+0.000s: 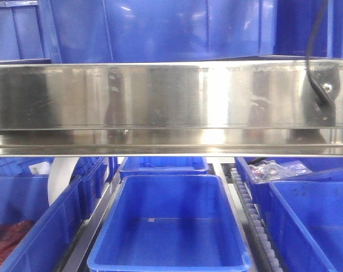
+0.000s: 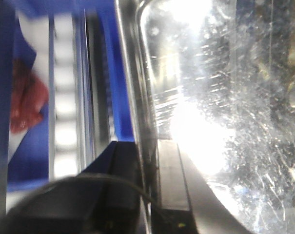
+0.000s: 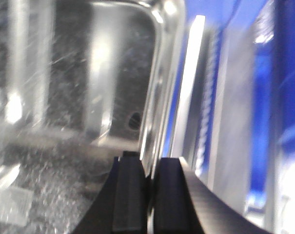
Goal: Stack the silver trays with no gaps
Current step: 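Lift the held silver tray off the shelf with both grippers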
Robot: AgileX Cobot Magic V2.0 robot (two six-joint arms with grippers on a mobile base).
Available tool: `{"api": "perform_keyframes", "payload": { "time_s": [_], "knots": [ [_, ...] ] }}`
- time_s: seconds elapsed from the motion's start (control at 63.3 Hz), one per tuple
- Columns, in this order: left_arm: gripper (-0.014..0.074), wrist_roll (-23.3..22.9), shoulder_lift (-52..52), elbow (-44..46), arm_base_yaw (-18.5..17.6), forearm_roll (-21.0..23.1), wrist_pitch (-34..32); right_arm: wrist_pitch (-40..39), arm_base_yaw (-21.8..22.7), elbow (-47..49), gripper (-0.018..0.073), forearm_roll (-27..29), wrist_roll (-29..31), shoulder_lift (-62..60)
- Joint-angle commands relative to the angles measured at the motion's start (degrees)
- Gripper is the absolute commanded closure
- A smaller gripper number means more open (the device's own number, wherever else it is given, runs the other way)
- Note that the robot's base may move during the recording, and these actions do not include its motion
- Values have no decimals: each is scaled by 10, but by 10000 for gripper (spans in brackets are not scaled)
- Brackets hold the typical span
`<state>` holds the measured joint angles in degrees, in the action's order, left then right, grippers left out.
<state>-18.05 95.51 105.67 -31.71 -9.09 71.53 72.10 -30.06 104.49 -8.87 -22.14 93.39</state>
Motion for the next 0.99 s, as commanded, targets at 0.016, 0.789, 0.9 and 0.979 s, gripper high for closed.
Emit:
{"api": "perform_keyframes", "payload": {
  "time_s": [0.016,0.789,0.9,0.979],
  "knots": [
    [638,18,-61,-48,-18,-12,37,-20,-16,-48,502,-9,0,-69],
    [638,3,-157,-166,-54,21,33,-32,-26,-186,502,6,-16,-189],
    [638,3,-156,-166,-54,25,33,-32,-26,-186,502,6,-16,-189],
    [638,3,-156,-166,-54,26,33,-32,-26,-186,502,6,-16,-189]
  ]
}}
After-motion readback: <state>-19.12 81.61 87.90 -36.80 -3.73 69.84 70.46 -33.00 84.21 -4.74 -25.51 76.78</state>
